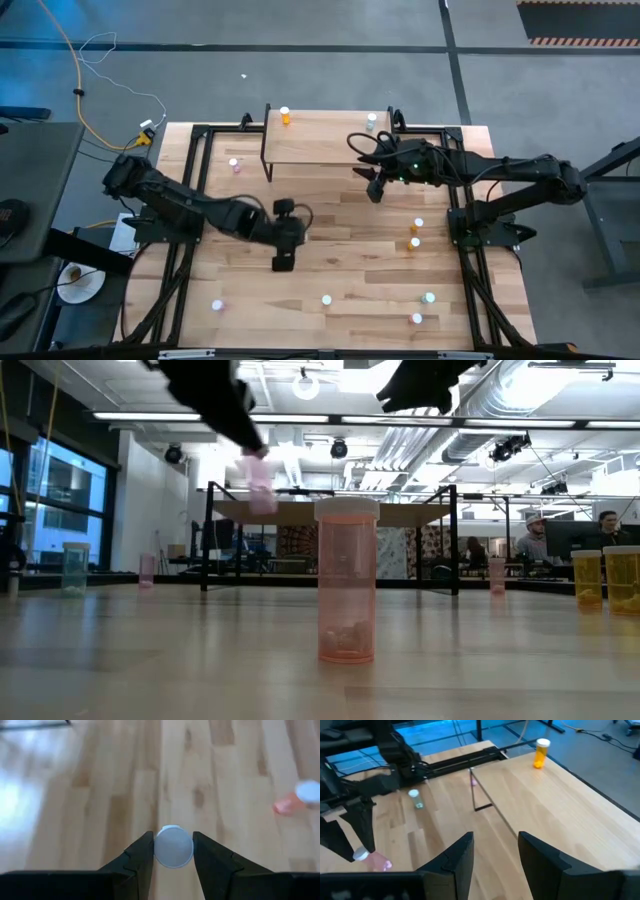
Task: Pick and place medicine bottles onto shelf by color
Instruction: Put the bottom right purple pill bottle on the shelf
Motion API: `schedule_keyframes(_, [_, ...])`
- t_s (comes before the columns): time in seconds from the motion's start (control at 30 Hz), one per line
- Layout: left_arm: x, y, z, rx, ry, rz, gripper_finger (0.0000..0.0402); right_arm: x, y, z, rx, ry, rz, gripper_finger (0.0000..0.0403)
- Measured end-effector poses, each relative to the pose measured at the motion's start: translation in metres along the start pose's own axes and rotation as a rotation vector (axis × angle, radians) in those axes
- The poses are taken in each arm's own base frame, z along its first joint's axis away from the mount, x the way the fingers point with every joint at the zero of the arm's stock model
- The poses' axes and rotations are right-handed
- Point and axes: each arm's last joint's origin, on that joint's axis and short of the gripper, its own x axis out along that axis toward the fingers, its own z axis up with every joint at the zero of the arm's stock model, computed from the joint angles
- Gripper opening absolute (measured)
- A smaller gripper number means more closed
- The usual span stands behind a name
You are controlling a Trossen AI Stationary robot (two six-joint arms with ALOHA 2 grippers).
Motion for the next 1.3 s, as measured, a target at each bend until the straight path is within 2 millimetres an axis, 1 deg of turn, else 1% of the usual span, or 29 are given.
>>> schedule_keyframes(0.3, [-0.003, 0.048, 0.03, -0.025, -0.055, 0.023, 0.0117, 0.002, -0.01, -0.002, 0.004, 0.034, -0.037, 0.0147])
schedule_keyframes(0.5, [-0.011, 0.081, 0.047, -0.022, -0.104, 0.065, 0.0117, 0.002, -0.014, -0.002, -0.011, 0.038, -0.049, 0.0147])
schedule_keyframes(0.77, [-0.022, 0.132, 0.061, -0.013, -0.135, 0.124, 0.0117, 0.004, -0.028, 0.0, -0.013, 0.036, -0.099, 0.0147])
schedule_keyframes(1.03, [-0.045, 0.187, 0.071, 0.013, -0.18, 0.234, 0.0117, 0.005, -0.038, 0.001, 0.005, 0.036, -0.136, 0.0147])
schedule_keyframes(1.3, [-0.073, 0.238, 0.075, -0.013, -0.258, 0.291, 0.0117, 0.005, -0.039, 0.001, 0.006, 0.038, -0.139, 0.0147])
